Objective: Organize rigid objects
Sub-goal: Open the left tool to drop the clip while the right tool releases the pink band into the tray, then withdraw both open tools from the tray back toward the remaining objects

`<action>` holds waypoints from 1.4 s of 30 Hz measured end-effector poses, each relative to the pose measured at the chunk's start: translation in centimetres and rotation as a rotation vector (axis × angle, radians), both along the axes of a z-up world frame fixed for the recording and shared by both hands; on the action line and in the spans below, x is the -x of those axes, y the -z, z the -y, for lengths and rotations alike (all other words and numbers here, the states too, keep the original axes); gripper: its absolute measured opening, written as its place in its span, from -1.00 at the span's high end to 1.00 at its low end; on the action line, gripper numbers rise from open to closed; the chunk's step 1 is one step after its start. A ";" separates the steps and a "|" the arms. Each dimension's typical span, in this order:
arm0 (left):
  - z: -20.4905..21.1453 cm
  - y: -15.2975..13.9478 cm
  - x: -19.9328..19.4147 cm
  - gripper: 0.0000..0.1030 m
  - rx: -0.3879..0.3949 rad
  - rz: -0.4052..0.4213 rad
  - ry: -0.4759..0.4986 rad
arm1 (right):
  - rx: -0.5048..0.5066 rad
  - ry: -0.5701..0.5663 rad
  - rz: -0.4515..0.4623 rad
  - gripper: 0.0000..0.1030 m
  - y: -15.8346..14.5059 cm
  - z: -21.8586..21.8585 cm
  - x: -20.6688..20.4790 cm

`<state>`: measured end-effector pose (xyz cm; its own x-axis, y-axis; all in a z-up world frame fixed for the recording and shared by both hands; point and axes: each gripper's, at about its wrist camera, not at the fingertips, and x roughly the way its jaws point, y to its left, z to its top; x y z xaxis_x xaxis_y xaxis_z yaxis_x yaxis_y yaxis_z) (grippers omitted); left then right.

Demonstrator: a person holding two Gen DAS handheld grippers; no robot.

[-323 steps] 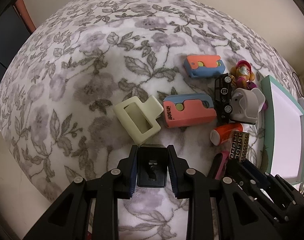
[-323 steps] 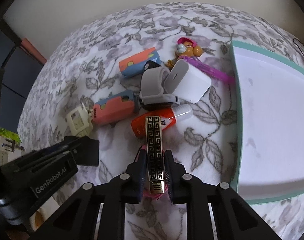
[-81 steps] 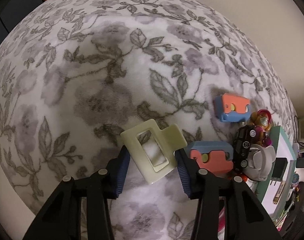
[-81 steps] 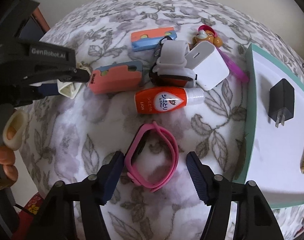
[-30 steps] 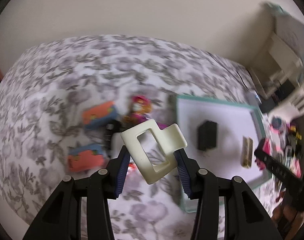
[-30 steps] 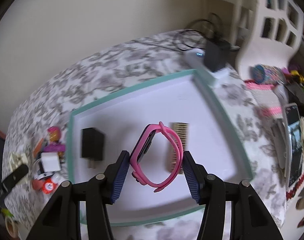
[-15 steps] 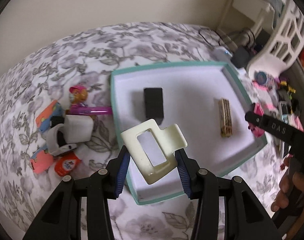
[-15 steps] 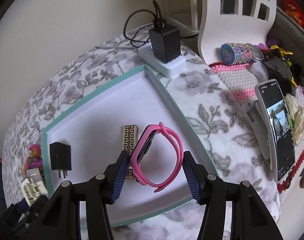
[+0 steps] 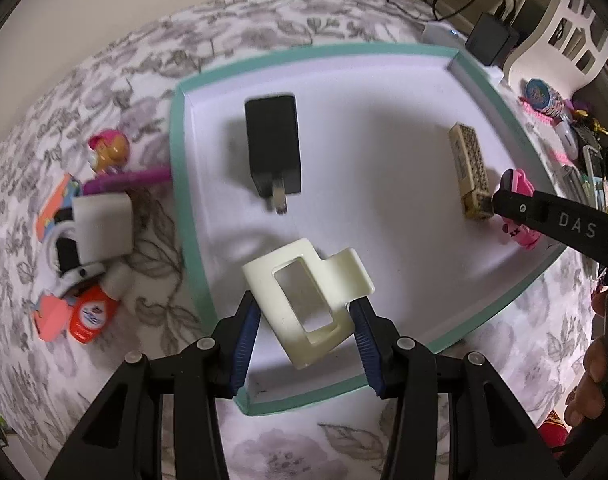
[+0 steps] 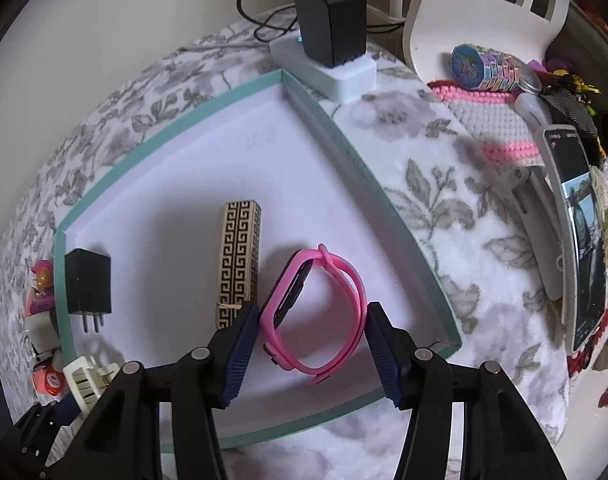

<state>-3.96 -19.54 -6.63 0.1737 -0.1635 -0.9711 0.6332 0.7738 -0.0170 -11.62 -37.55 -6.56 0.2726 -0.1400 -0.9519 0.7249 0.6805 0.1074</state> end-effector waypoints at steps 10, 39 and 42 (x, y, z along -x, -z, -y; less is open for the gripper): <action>0.4 1.0 0.2 0.07 -0.017 -0.008 -0.003 | 0.008 -0.014 -0.024 -0.14 0.3 0.0 -0.4; -3.9 -4.8 -4.2 -0.43 0.075 0.098 -0.180 | 0.132 -0.170 0.053 -0.32 -3.5 -4.8 -2.7; -5.1 -4.8 -5.1 -0.68 0.063 0.111 -0.222 | 0.113 -0.184 0.070 -0.33 -3.4 -5.6 -3.1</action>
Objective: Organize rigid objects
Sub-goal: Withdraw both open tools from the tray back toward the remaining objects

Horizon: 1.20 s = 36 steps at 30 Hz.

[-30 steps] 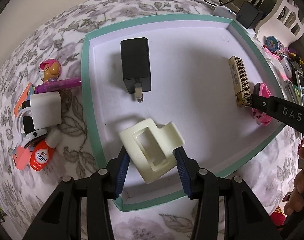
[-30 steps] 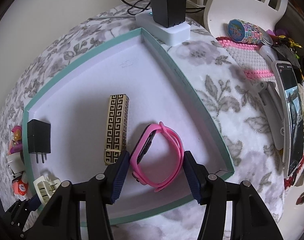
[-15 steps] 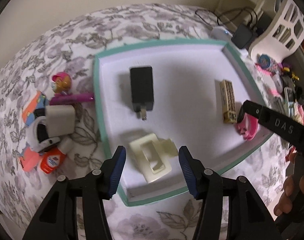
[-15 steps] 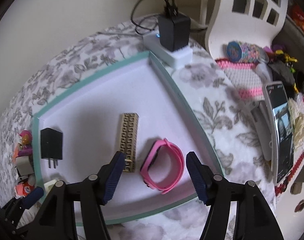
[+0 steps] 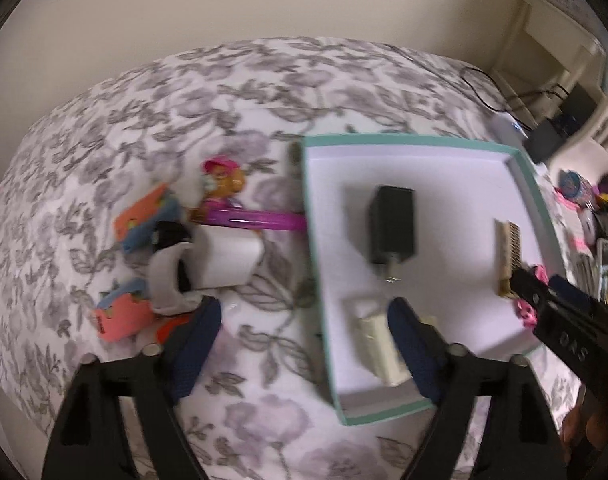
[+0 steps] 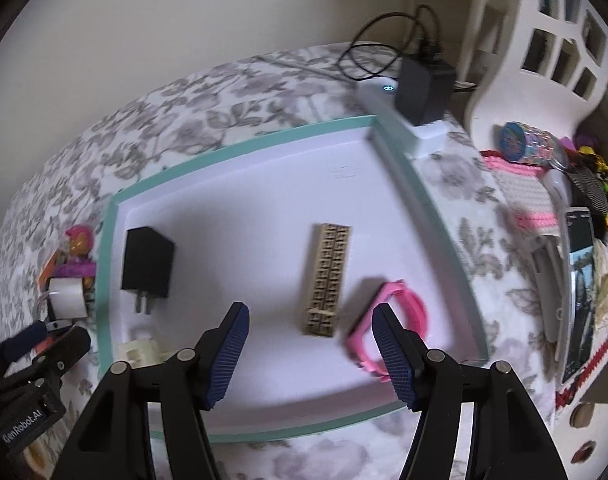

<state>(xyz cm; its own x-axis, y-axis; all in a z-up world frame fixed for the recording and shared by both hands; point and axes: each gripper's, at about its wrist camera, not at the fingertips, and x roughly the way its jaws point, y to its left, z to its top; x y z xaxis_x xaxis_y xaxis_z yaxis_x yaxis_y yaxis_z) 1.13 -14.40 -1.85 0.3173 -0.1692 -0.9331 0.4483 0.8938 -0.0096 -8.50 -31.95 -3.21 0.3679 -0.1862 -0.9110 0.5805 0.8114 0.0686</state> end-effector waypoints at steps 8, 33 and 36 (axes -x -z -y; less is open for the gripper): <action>-2.7 -0.1 -1.8 -0.68 0.019 -0.004 -0.093 | -0.018 -0.033 0.055 -0.81 -0.5 -1.3 -0.9; -15.7 -3.0 -6.5 -0.96 0.093 0.131 -0.444 | -0.045 -0.190 0.217 -1.00 -2.1 -7.2 -3.8; -17.2 -3.1 -6.8 -0.96 0.117 0.137 -0.475 | -0.072 -0.227 0.233 -1.00 -2.1 -8.7 -4.6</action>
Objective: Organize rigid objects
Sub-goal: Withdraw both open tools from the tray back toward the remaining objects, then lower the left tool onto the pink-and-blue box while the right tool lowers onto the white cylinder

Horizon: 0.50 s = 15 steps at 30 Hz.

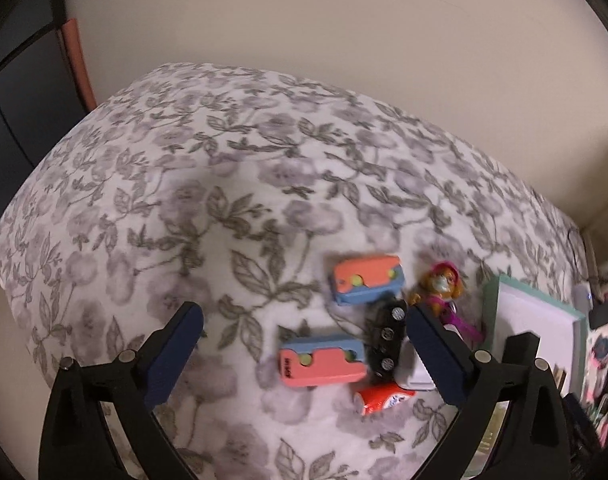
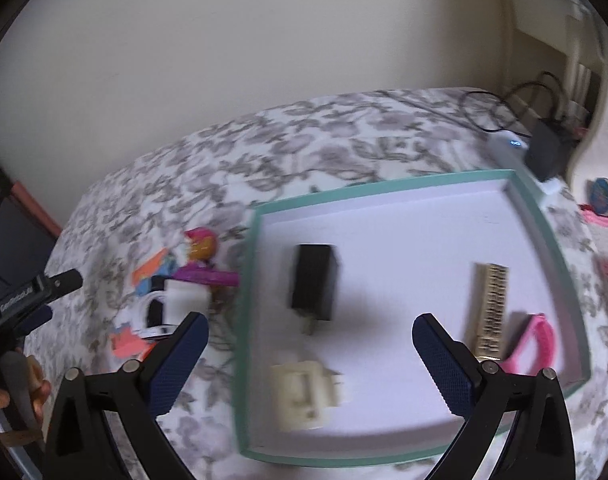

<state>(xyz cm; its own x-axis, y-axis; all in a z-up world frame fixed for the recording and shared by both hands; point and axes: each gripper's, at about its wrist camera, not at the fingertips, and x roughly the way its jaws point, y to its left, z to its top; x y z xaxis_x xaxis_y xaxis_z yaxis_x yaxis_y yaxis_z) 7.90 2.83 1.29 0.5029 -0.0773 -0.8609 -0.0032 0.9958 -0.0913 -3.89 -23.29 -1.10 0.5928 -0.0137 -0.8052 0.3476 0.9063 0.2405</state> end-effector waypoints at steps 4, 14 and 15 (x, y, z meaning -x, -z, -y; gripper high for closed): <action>-2.0 -0.2 -0.3 -0.96 0.032 0.024 -0.045 | -0.002 -0.050 0.014 -1.00 -0.1 -2.1 -1.2; -4.3 1.3 -1.2 -0.96 0.070 -0.028 -0.067 | -0.001 -0.169 -0.005 -1.00 0.6 -7.3 -4.2; -4.3 1.6 -1.3 -0.96 0.064 -0.039 -0.063 | -0.005 -0.177 -0.007 -1.00 0.7 -7.7 -4.4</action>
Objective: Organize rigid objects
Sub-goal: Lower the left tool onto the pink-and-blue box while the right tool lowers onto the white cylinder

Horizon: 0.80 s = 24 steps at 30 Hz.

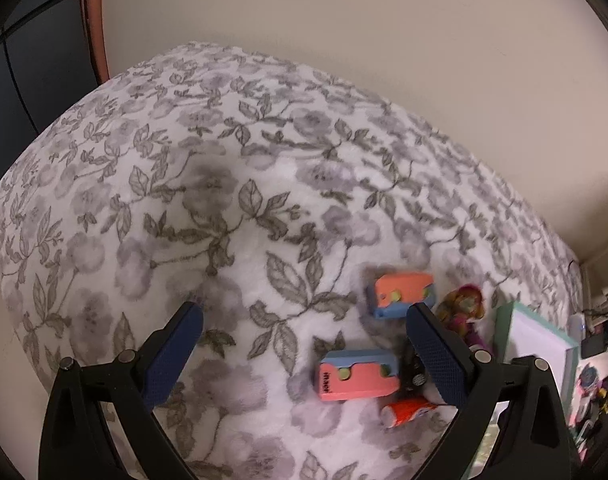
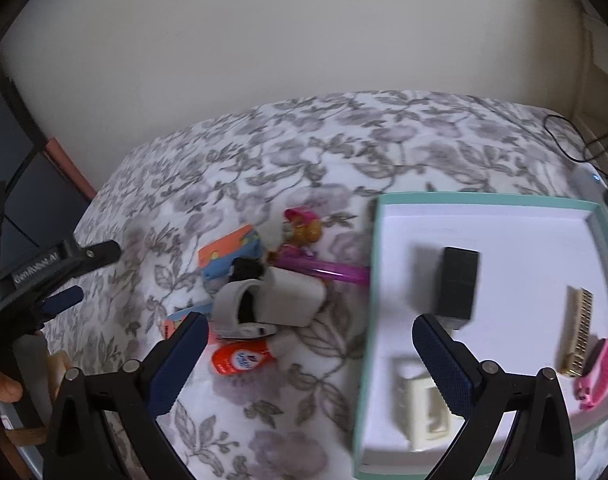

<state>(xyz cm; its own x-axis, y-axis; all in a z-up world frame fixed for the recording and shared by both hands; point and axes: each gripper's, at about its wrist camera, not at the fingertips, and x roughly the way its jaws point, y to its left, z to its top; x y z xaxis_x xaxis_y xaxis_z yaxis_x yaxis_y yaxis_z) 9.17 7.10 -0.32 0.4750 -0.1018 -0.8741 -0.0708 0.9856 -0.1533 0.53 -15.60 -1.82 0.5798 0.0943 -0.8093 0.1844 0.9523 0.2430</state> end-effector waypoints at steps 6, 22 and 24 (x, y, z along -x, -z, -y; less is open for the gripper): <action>0.4 2.6 -0.3 -0.96 0.002 -0.107 0.025 | -0.025 -0.027 -0.018 -0.96 0.8 -1.3 -1.3; 3.6 6.5 -0.6 -0.96 0.014 -0.263 0.118 | -0.125 0.073 -0.039 -0.46 2.0 1.9 -2.5; 3.9 6.8 -0.6 -0.96 0.017 -0.271 0.126 | -0.122 0.071 -0.039 -0.46 2.0 1.9 -2.5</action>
<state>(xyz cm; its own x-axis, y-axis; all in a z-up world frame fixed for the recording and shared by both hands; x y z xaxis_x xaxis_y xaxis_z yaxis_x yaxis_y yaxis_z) 9.73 3.21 -7.14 0.2078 -0.1612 -0.9648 0.0109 0.9867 -0.1625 3.06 -17.50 -3.80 0.5566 0.1533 -0.8165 0.2614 0.9006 0.3473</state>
